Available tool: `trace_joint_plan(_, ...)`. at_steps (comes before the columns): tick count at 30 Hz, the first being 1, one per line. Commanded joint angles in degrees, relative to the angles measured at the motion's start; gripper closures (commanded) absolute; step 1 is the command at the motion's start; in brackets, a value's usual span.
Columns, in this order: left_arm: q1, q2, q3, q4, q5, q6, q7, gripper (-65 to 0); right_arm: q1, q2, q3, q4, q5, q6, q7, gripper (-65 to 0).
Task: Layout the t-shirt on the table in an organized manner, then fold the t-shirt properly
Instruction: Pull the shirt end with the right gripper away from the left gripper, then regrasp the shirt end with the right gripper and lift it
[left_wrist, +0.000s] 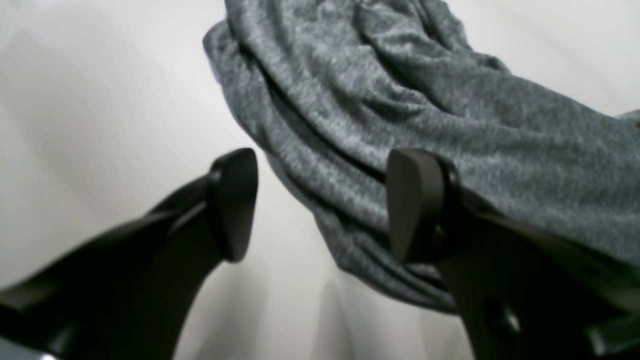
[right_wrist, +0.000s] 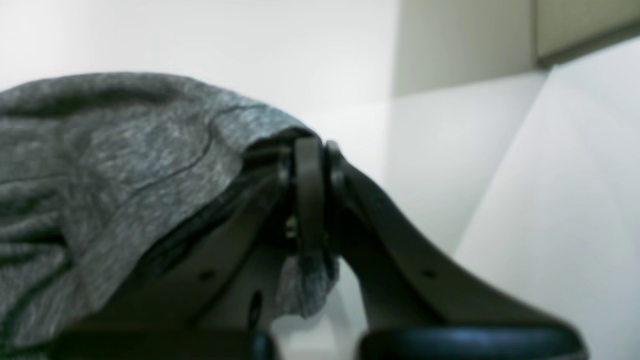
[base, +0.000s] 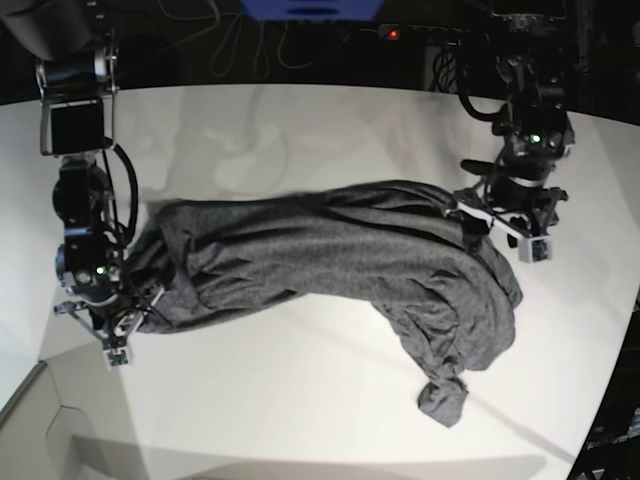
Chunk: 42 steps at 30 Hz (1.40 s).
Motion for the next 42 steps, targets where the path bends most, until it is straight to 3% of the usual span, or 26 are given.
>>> trace_joint_plan(1,-0.4,-0.4,-0.1,1.1,0.0,-0.1,-1.0,-39.4,2.3,0.6,1.0,0.6,-0.3,-0.5,2.7,0.0)
trace_joint_plan(4,-0.3,-0.3,-0.1,1.1,0.0,-0.1,-1.0,-39.4,3.4,0.6,1.2,-1.2,-0.3,-0.5,4.2,0.0)
trace_joint_plan(10,0.7,-0.5,-0.1,1.9,0.0,-0.1,-1.4,-39.4,4.3,1.5,1.2,-2.1,-0.3,-0.4,4.5,-10.2)
trace_joint_plan(23,1.2,-0.5,-0.1,1.9,0.0,-0.1,-1.5,-39.4,4.0,2.0,4.1,-2.6,-0.2,-0.4,2.9,-11.7)
trace_joint_plan(25,1.2,-0.5,-0.1,1.9,0.0,-0.1,-1.5,-39.4,4.0,1.8,5.3,-2.7,-0.2,-0.4,0.5,-14.8)
trace_joint_plan(29,1.5,0.1,-2.4,1.9,0.0,-0.1,-1.4,-39.4,4.0,1.7,6.9,-2.1,-0.2,-0.5,-0.3,-30.6)
trace_joint_plan(32,1.5,0.1,-3.2,1.9,0.0,-0.1,-1.3,-39.4,3.9,1.7,7.8,-1.6,-0.2,-0.5,-0.3,-38.6)
trace_joint_plan(40,1.4,0.1,-3.3,1.9,0.0,-0.1,-1.5,-39.4,1.5,-0.6,10.0,3.2,-0.2,-1.0,-0.3,-39.6)
trace_joint_plan(42,1.5,0.1,-3.3,1.9,0.0,-0.1,-1.5,-39.4,1.5,-1.3,10.0,3.2,-0.2,-3.4,-0.3,-39.6)
